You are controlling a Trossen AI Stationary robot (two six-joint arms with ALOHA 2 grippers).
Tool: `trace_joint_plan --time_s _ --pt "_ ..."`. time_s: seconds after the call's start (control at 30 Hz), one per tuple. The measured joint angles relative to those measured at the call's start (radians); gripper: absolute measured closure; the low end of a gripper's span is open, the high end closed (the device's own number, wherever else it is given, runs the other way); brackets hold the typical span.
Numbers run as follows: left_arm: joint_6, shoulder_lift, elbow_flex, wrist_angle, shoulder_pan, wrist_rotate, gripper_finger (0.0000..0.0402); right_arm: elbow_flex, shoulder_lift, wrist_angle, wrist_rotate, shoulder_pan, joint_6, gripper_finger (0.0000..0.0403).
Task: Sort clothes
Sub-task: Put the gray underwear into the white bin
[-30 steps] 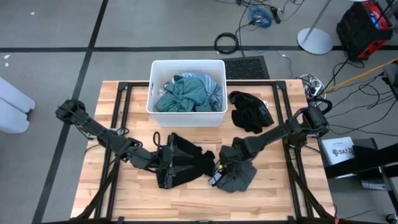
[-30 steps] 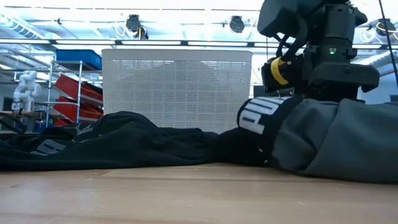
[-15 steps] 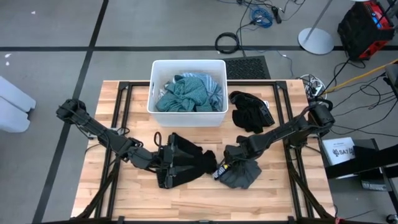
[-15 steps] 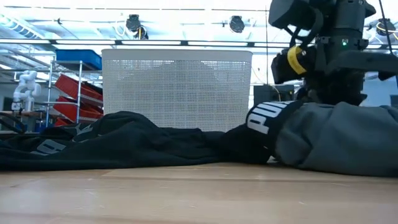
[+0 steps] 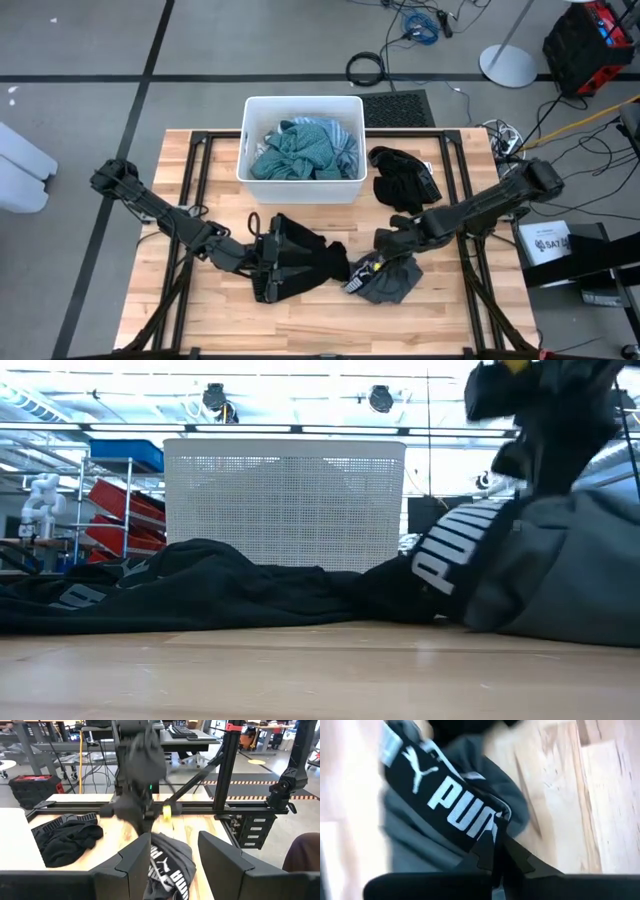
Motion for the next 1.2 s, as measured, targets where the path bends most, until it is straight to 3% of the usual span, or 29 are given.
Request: trace_joint_plan --time_s 0.33,0.63,1.07,1.2 --pt "-0.008 0.0 0.0 -0.006 0.0 0.0 0.0226 0.001 -0.23 0.107 0.012 0.073 0.032 0.0402" --pt "-0.026 0.0 0.0 -0.013 0.0 0.0 0.0226 0.024 -0.364 0.317 0.014 0.093 -0.107 0.0403" --pt "-0.017 0.0 0.0 -0.023 0.007 0.0 0.0226 0.449 -0.354 0.321 0.041 0.011 -0.565 0.0403" --pt "-0.026 0.004 0.0 -0.053 0.019 -0.001 0.0226 0.602 -0.319 0.329 0.126 -0.047 -0.734 0.0403"
